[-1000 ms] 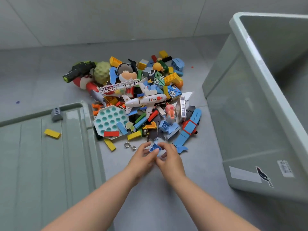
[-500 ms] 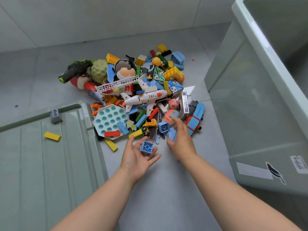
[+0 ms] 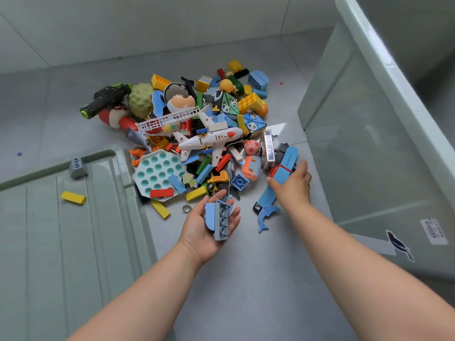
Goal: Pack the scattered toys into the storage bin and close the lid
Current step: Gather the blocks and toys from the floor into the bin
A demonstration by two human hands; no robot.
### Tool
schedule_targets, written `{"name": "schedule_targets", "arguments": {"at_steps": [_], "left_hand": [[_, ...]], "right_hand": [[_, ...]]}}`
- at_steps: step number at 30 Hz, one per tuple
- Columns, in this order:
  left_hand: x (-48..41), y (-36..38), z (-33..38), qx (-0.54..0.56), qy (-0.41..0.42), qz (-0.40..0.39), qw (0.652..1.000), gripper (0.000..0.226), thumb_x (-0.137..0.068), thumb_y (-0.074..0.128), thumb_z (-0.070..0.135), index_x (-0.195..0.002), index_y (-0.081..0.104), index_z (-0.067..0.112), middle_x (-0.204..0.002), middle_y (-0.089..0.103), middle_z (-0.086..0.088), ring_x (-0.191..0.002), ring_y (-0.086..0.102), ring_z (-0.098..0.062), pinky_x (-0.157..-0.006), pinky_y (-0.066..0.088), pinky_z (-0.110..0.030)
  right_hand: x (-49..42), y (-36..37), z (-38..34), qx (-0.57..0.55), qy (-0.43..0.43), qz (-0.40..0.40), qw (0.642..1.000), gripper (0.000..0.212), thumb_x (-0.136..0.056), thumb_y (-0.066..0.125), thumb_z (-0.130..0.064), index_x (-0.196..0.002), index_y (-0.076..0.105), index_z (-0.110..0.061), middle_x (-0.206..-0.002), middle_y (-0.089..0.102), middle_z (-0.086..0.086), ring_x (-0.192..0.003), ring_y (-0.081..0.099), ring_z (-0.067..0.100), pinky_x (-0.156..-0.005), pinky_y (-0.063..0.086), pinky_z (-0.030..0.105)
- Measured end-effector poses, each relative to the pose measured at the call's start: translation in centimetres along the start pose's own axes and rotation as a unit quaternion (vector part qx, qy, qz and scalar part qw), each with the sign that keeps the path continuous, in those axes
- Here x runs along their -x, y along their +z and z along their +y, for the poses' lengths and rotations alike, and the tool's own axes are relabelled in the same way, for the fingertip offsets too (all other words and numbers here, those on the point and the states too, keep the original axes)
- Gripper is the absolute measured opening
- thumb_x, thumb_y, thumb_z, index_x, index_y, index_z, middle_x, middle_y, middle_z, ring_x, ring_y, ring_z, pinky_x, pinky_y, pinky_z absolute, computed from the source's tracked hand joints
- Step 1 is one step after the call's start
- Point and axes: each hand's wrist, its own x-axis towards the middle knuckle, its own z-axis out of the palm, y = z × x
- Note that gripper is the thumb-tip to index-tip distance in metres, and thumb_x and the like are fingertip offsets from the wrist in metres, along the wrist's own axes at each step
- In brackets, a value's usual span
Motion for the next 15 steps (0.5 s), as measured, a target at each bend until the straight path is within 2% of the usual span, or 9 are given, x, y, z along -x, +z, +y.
{"name": "schedule_targets", "arguments": {"at_steps": [2, 4, 7, 9, 11, 13, 15], "left_hand": [[0.3, 0.0, 0.0, -0.007, 0.004, -0.006, 1.000, 0.037, -0.097, 0.039, 0.037, -0.107, 0.066, 0.013, -0.103, 0.065, -0.013, -0.086, 0.062, -0.029, -0.074, 0.055, -0.045], [0.6, 0.1, 0.0, -0.009, 0.003, -0.009, 1.000, 0.038, -0.096, 0.039, 0.039, -0.111, 0.064, 0.014, -0.104, 0.063, -0.013, -0.086, 0.062, -0.030, -0.077, 0.053, -0.049], [0.6, 0.0, -0.3, -0.013, -0.002, -0.004, 1.000, 0.041, -0.094, 0.041, 0.044, -0.113, 0.063, 0.014, -0.105, 0.062, -0.014, -0.088, 0.061, -0.030, -0.077, 0.052, -0.051], [0.7, 0.3, -0.6, -0.023, 0.001, -0.001, 1.000, 0.042, -0.094, 0.041, 0.046, -0.113, 0.063, 0.015, -0.106, 0.060, -0.013, -0.089, 0.061, -0.030, -0.077, 0.053, -0.051], [0.8, 1.1, -1.0, -0.044, 0.015, -0.005, 0.999, 0.042, -0.094, 0.040, 0.046, -0.118, 0.060, 0.017, -0.111, 0.059, -0.013, -0.089, 0.061, -0.029, -0.081, 0.052, -0.052], [1.3, 2.6, -1.1, -0.082, 0.032, -0.023, 0.996, 0.045, -0.094, 0.039, 0.047, -0.123, 0.057, 0.018, -0.116, 0.060, -0.014, -0.092, 0.062, -0.030, -0.086, 0.051, -0.053], [2.3, 4.6, -1.0, -0.123, 0.042, -0.058, 0.990, 0.049, -0.093, 0.039, 0.050, -0.126, 0.056, 0.018, -0.118, 0.063, -0.015, -0.095, 0.066, -0.032, -0.081, 0.053, -0.050]], "right_hand": [[-1.4, 0.7, 0.2, 0.015, -0.002, -0.031, 0.999, 0.097, -0.078, 0.071, -0.024, -0.147, 0.003, -0.013, -0.141, 0.029, 0.017, -0.127, 0.036, 0.037, -0.106, 0.032, 0.044], [-2.0, 1.2, 0.6, -0.003, 0.007, -0.031, 0.999, 0.086, -0.078, 0.068, -0.017, -0.144, 0.015, -0.010, -0.136, 0.033, 0.016, -0.119, 0.045, 0.037, -0.101, 0.039, 0.044], [-0.4, 0.7, 1.0, -0.178, 0.039, 0.004, 0.983, 0.050, -0.077, 0.065, -0.008, -0.120, 0.039, -0.009, -0.118, 0.049, 0.013, -0.101, 0.055, 0.031, -0.086, 0.048, 0.038], [2.8, -0.1, 0.8, -0.301, 0.006, -0.015, 0.953, 0.037, -0.080, 0.063, -0.003, -0.108, 0.042, -0.014, -0.100, 0.056, 0.003, -0.088, 0.056, 0.020, -0.071, 0.049, 0.020], [6.6, -1.2, 0.2, -0.356, -0.045, -0.057, 0.932, 0.042, -0.081, 0.066, -0.005, -0.114, 0.044, -0.018, -0.096, 0.059, -0.005, -0.082, 0.059, 0.006, -0.063, 0.047, 0.007], [9.5, -2.3, -0.6, -0.384, -0.081, -0.089, 0.915, 0.052, -0.078, 0.071, -0.005, -0.119, 0.045, -0.023, -0.099, 0.060, -0.009, -0.082, 0.061, -0.007, -0.065, 0.048, 0.007], [11.1, -3.6, -1.6, -0.385, -0.117, -0.113, 0.909, 0.053, -0.074, 0.074, -0.004, -0.112, 0.049, -0.031, -0.097, 0.062, -0.008, -0.083, 0.062, -0.008, -0.068, 0.052, 0.013]]}}
